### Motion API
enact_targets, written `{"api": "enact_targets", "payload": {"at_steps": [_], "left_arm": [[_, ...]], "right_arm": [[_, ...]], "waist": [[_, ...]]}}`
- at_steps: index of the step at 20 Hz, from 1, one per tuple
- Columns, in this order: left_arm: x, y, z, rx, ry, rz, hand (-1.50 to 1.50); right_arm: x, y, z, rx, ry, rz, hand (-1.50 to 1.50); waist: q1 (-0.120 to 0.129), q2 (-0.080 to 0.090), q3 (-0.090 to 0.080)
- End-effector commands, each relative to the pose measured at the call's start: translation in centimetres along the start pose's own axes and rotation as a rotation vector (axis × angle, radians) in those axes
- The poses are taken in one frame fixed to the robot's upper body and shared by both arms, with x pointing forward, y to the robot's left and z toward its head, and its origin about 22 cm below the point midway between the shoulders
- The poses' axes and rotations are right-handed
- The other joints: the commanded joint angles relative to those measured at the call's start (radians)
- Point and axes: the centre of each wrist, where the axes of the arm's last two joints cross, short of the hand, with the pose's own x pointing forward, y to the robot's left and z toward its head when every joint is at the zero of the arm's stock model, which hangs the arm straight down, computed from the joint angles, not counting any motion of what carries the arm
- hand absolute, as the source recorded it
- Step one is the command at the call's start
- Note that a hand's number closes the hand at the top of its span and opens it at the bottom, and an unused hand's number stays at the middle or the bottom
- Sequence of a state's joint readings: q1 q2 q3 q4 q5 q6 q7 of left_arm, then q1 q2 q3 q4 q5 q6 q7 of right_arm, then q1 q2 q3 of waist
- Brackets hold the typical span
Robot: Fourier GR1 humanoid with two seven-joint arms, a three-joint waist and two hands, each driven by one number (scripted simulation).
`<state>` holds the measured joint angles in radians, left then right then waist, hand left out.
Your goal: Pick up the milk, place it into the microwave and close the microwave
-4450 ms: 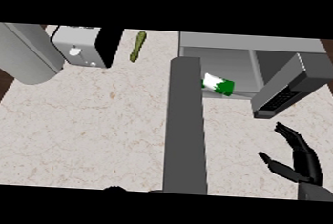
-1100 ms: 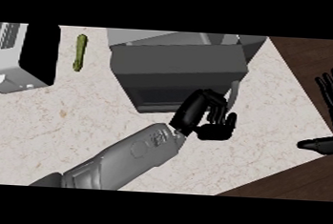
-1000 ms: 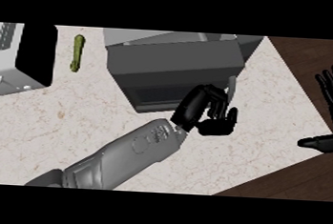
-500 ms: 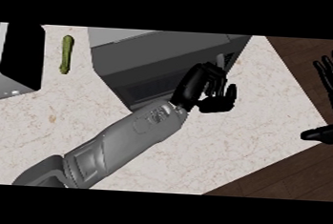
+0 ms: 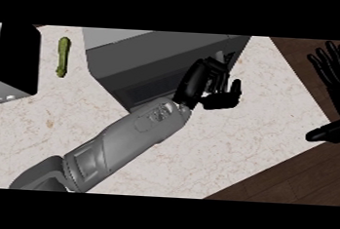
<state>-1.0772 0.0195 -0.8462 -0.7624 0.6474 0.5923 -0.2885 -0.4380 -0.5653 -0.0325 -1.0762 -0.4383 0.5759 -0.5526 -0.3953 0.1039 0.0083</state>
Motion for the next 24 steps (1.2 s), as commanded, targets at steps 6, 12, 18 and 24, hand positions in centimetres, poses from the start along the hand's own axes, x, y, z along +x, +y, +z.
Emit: {"api": "enact_targets", "payload": {"at_steps": [6,12,18,24], "left_arm": [[1.5,-0.5,-1.4,0.005,-0.031,-0.008,1.5],[1.2,-0.4,-1.4,0.034,-0.016,-0.007,1.5],[1.0,-0.4,-1.2,0.059,-0.01,0.001,1.5],[1.3,-0.5,-1.4,0.082,-0.021,-0.005,1.5]], "right_arm": [[2.5,2.3,-4.4,0.356,-0.073,-0.044,1.5],[3.2,4.4,-5.4,0.472,-0.079,-0.062,1.5],[3.8,6.1,-5.9,0.539,-0.089,-0.084,1.5],[4.4,7.4,-6.2,0.582,-0.091,-0.095,1.5]], "waist": [[-0.01,-0.001,0.002],[-0.042,-0.002,0.004],[-0.058,-0.002,0.005],[-0.073,-0.004,0.005]]}}
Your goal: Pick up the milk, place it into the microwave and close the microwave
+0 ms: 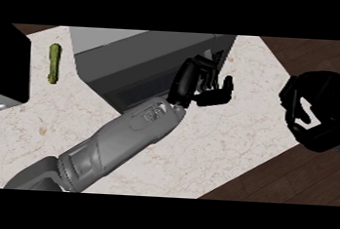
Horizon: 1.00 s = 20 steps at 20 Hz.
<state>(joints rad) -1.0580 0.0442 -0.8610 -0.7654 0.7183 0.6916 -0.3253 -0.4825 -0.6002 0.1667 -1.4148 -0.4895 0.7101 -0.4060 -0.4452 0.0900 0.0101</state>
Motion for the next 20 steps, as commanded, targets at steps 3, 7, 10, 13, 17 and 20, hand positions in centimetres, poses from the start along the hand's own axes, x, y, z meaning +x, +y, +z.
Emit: {"api": "enact_targets", "payload": {"at_steps": [3,7,10,13,17,20], "left_arm": [[1.5,-1.5,-1.2,-0.025,-0.03,-0.006,1.5],[1.5,-1.5,-1.0,-0.006,-0.042,-0.005,1.5],[1.3,-1.4,-0.9,0.002,-0.035,-0.004,1.5],[-0.1,-0.4,-0.9,0.149,0.114,0.02,1.5],[1.3,0.7,-1.1,0.213,0.242,0.361,1.5],[1.2,1.4,-1.3,0.23,0.281,0.46,1.5]], "right_arm": [[0.4,1.0,-0.8,0.101,-0.08,-0.046,1.5],[0.6,1.5,-0.7,0.12,-0.079,-0.058,1.5],[0.9,1.9,-0.9,0.13,-0.085,-0.062,1.5],[0.1,3.2,-0.5,0.231,0.044,-0.097,1.5],[-0.2,4.4,-0.5,0.243,0.043,-0.132,1.5],[-1.5,6.1,0.3,0.231,0.055,-0.203,1.5]], "waist": [[-0.03,0.011,0.002],[-0.044,0.013,0.003],[-0.042,0.016,0.003],[-0.001,0.021,-0.002],[0.031,0.035,-0.022],[0.048,0.032,-0.018]]}}
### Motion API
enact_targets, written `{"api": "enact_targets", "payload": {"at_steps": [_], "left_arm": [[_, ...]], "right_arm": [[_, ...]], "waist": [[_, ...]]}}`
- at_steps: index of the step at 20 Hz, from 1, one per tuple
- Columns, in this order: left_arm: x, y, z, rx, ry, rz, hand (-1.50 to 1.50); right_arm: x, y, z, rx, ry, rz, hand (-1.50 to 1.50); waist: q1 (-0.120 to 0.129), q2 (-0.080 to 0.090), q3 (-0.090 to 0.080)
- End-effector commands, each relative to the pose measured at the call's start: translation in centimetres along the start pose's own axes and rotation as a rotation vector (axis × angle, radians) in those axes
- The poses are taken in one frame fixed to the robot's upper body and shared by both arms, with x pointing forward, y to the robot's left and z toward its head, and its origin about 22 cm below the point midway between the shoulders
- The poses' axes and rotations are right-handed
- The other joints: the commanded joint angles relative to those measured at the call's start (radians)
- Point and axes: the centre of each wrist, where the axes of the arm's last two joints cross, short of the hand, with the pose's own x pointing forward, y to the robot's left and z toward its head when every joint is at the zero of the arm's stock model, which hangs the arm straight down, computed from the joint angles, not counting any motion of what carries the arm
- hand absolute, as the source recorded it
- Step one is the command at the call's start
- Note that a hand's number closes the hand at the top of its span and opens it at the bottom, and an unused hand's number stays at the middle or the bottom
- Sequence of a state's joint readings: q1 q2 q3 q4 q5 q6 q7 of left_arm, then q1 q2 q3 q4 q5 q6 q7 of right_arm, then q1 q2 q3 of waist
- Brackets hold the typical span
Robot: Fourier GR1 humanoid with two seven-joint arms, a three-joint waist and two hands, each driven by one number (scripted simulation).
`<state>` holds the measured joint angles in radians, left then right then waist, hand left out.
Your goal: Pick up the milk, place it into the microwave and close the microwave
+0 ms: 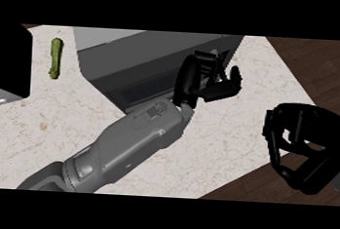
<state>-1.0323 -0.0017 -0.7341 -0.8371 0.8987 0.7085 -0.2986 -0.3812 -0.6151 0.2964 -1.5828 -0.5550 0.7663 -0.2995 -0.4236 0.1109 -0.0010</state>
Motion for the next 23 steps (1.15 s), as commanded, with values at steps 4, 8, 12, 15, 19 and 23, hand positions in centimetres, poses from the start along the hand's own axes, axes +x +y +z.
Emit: {"api": "enact_targets", "payload": {"at_steps": [4,8,12,15,19,23], "left_arm": [[-1.6,3.4,-0.9,0.122,0.167,0.238,1.5],[-2.9,4.4,-0.5,0.088,0.194,0.274,1.5],[-4.0,5.6,-0.2,0.067,0.202,0.301,1.5],[-4.9,6.5,0.1,0.045,0.202,0.314,1.5],[-5.5,7.0,0.3,0.021,0.211,0.335,1.5],[-6.3,7.7,0.6,0.004,0.209,0.348,1.5]], "right_arm": [[-1.3,2.8,0.0,0.039,-0.044,-0.09,1.5],[-1.2,3.9,0.0,0.035,-0.055,-0.098,1.5],[-1.6,5.2,0.4,0.004,-0.055,-0.119,1.5],[-1.7,6.1,0.4,-0.004,-0.065,-0.122,1.5],[-1.6,7.5,0.1,0.004,-0.081,-0.128,1.5],[-1.5,8.9,0.2,-0.005,-0.079,-0.131,1.5]], "waist": [[0.057,0.001,-0.006],[0.078,-0.001,-0.006],[0.093,-0.007,-0.006],[0.105,-0.007,-0.006],[0.115,-0.008,-0.006],[0.122,-0.017,-0.006]]}}
